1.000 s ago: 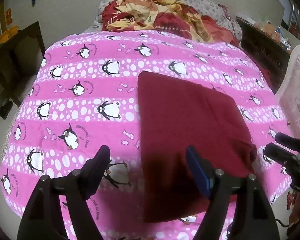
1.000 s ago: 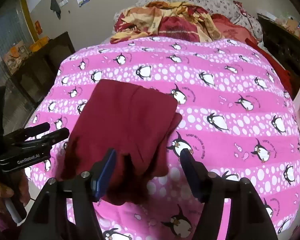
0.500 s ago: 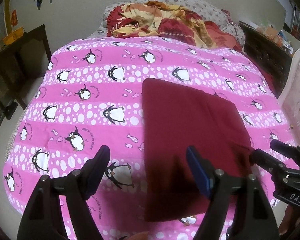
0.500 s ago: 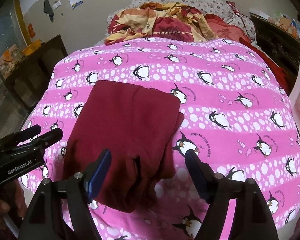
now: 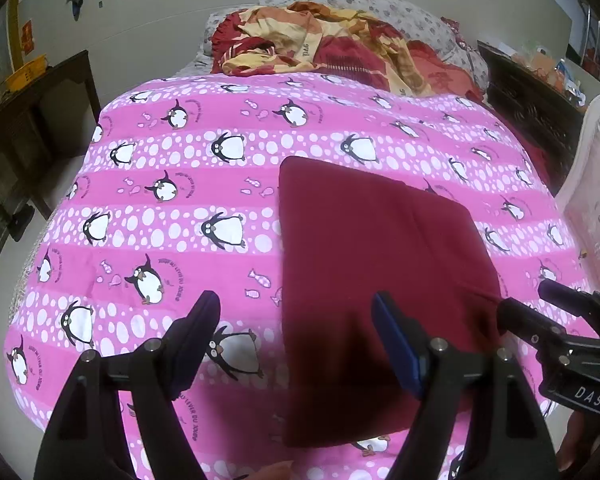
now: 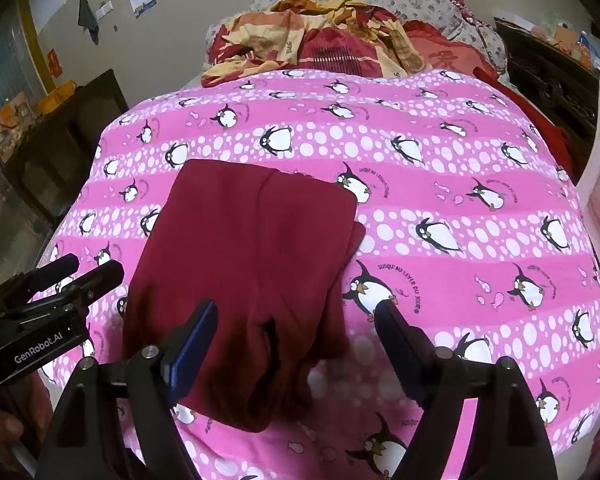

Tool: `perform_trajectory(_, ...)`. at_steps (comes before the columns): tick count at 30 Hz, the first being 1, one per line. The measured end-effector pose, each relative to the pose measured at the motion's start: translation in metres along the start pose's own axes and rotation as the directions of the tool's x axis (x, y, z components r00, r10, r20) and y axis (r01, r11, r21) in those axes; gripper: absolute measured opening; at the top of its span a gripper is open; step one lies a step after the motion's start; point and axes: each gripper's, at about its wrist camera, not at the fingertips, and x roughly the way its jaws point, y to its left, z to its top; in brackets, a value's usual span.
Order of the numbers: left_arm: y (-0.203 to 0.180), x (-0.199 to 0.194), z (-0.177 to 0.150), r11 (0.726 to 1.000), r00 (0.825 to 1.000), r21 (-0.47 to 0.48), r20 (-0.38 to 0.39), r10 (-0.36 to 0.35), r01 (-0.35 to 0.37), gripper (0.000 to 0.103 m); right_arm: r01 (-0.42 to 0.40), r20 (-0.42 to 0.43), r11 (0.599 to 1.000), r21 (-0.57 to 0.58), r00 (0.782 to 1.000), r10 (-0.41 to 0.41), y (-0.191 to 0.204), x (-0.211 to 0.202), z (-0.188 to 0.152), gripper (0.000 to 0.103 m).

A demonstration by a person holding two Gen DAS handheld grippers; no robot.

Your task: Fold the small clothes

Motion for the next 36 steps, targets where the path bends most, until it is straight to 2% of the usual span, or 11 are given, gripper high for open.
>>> perform_trajectory(27,-0.002,0.005,0.0,1.0,1.0,0.001,-0.009,0.003,-0.003,0.077,-0.011,-0.025,1.0,0.003,1.0,0.011,0.0,0.007,-0.001,0.086)
perform_trajectory(36,0.005,0.011,0.002,1.0,1.0,0.006,0.022,-0.009,0.009,0.077,-0.009,-0.04,1.0,0.02,0.999,0.009,-0.01,0.013,0.003,0.086)
